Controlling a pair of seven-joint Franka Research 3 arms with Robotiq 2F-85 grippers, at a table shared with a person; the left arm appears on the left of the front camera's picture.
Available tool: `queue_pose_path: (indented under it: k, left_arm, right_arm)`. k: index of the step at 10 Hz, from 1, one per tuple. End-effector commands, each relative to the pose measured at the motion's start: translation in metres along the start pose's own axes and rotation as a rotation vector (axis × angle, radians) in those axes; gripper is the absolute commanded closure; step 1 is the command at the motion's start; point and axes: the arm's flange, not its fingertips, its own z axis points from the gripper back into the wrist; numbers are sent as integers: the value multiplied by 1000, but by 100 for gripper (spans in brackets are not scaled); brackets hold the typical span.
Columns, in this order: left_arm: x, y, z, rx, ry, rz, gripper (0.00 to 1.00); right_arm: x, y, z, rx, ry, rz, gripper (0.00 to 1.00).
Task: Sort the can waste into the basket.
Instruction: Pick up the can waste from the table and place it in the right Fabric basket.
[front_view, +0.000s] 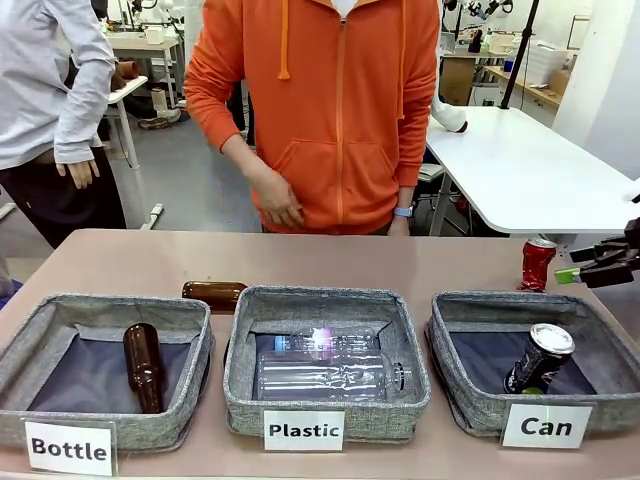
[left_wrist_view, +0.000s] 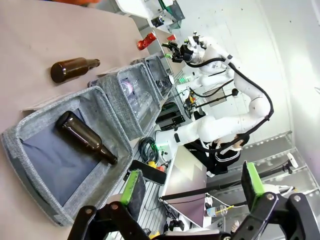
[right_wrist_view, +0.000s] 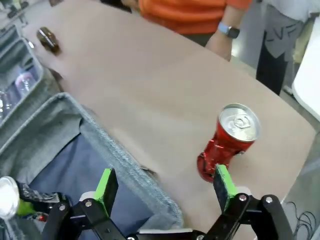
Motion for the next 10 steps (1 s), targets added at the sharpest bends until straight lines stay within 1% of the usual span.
queue_pose_path:
  k: [1, 2, 3, 4, 5, 7, 8, 9, 10]
  left_arm:
    - [0, -2, -1, 5, -5, 1, 0]
    - [0, -2, -1, 5, -5, 1, 0]
    - [0, -2, -1, 5, -5, 1, 0]
    - [0, -2, -1, 5, -5, 1, 0]
    - [0, -2, -1, 5, -5, 1, 0]
    - [0, -2, -1, 5, -5, 1, 0]
    - [0, -2, -1, 5, -5, 1, 0]
    - [0, -2, -1, 5, -5, 1, 0]
    - [0, -2, -1, 5, -5, 1, 0]
  right_arm:
    - [-8, -19, -8, -38, -39, 33, 0]
    - [-12, -25, -12, -49, -62, 47, 0]
    - [-17, -32, -16, -76, -57, 60, 0]
    - [-26, -44, -19, -155, -26, 64, 0]
    - [-31, -53, -20, -134, -69, 82, 0]
    - [-36, -66, -34, -105, -56, 66, 0]
    - [-37, -74, -40, -102, -94, 47, 0]
    - [-39, -80, -46, -93, -88, 35, 0]
    - [-40, -82, -51, -78, -104, 15, 0]
